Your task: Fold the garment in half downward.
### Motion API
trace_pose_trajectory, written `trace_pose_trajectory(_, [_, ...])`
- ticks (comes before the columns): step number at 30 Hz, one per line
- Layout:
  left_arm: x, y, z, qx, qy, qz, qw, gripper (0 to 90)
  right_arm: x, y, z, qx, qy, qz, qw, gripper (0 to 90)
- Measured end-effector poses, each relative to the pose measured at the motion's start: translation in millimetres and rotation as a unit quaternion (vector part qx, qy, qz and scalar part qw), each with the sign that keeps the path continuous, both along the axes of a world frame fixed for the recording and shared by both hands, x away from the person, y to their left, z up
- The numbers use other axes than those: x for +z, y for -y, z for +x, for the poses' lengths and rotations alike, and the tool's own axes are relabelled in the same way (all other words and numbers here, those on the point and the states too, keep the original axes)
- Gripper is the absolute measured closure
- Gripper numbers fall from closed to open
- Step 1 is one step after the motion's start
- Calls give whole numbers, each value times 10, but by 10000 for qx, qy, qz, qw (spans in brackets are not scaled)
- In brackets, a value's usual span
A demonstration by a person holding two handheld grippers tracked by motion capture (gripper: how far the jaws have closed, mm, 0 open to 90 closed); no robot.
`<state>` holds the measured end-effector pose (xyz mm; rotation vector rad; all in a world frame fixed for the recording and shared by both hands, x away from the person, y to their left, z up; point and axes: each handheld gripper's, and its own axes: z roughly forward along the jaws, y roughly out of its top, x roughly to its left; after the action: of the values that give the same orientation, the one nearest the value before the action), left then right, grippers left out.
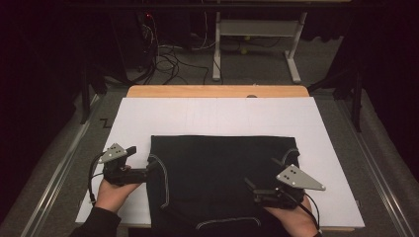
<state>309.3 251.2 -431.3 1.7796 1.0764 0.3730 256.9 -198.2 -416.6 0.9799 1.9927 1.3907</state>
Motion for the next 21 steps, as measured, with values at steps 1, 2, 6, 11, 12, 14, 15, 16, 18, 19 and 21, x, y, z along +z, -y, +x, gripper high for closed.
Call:
trace_pose_trajectory(1, [8,-3,21,11,0,-5,10000,0,3,-40,6,40,8,-35,10000,1])
trace_pose_trajectory(2, [16,1,45,91,40,35,9999,0,3,-84,10,70,5,-31,10000,1])
trace_pose_trajectory(6, [20,24,127,168,51,8,9998,0,-13,-260,22,259,45,-6,9997,1])
trace_pose_trajectory(11, [79,82,190,120,136,20,9998,0,-38,-496,28,457,10,-32,9990,1])
trace_pose_trajectory(12, [97,88,199,108,156,15,9998,0,-41,-552,27,517,6,-44,9987,1])
trace_pose_trajectory(14, [138,95,222,61,174,21,9998,0,-46,-642,20,596,-22,-42,9982,1])
trace_pose_trajectory(15, [155,98,231,53,190,49,9998,0,-49,-688,15,622,-45,-45,9980,1])
trace_pose_trajectory(16, [182,98,249,34,207,60,9998,0,-53,-722,15,660,-47,-45,9978,1])
trace_pose_trajectory(18, [222,87,283,-4,223,72,9997,0,-65,-822,13,772,-78,-60,9970,1])
trace_pose_trajectory(19, [235,81,296,0,232,80,9997,0,-73,-867,13,810,-81,-66,9967,1])
trace_pose_trajectory(21, [261,61,329,-3,264,78,9996,0,-89,-955,16,884,-77,-104,9960,1])
